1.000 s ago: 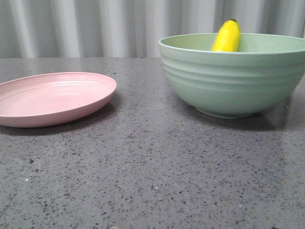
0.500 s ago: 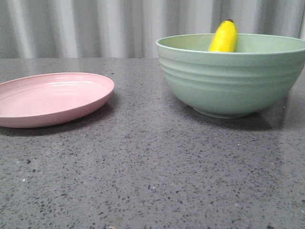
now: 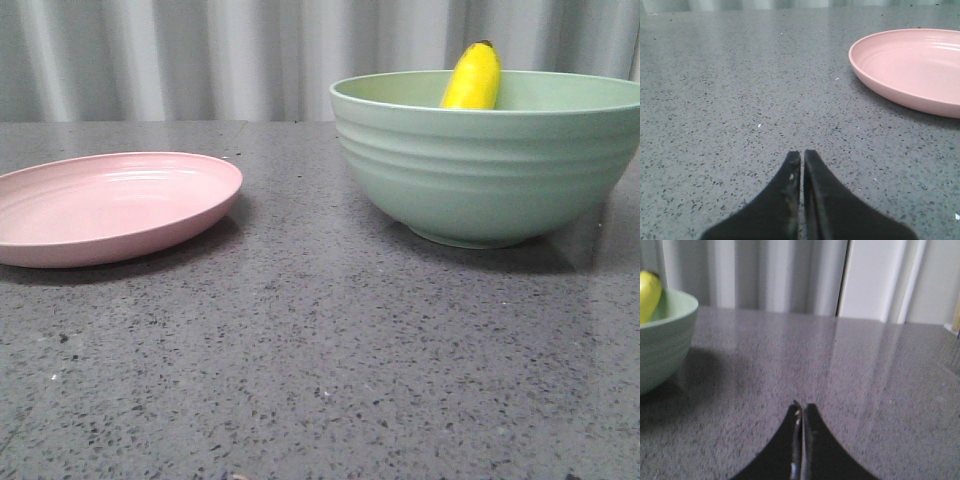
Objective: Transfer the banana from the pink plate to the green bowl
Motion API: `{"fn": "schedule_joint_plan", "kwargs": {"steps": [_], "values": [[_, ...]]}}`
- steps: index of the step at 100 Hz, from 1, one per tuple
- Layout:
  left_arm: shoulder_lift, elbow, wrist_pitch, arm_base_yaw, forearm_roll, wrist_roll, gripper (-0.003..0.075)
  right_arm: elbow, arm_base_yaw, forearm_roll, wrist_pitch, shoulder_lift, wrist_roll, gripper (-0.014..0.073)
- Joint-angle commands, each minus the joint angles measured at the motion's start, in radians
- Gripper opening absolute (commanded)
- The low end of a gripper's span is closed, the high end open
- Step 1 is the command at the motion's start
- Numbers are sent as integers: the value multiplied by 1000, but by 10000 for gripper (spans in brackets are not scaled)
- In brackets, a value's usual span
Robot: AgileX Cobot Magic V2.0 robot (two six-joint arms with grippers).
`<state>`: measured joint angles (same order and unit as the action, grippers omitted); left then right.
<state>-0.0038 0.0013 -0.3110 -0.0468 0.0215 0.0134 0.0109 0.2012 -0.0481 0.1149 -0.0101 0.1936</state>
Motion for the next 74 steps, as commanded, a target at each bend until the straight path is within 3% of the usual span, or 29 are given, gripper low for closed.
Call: {"fn": "schedule_joint_plan", "kwargs": {"steps": [1, 14, 74], "values": [[-29, 9, 73, 1, 7, -1, -20, 20, 5, -51, 35, -24, 75, -64], [-29, 9, 73, 1, 7, -1, -20, 20, 5, -12, 204, -24, 73, -64], [-29, 9, 73, 1, 7, -1, -20, 20, 5, 6, 192, -24, 73, -64]]}}
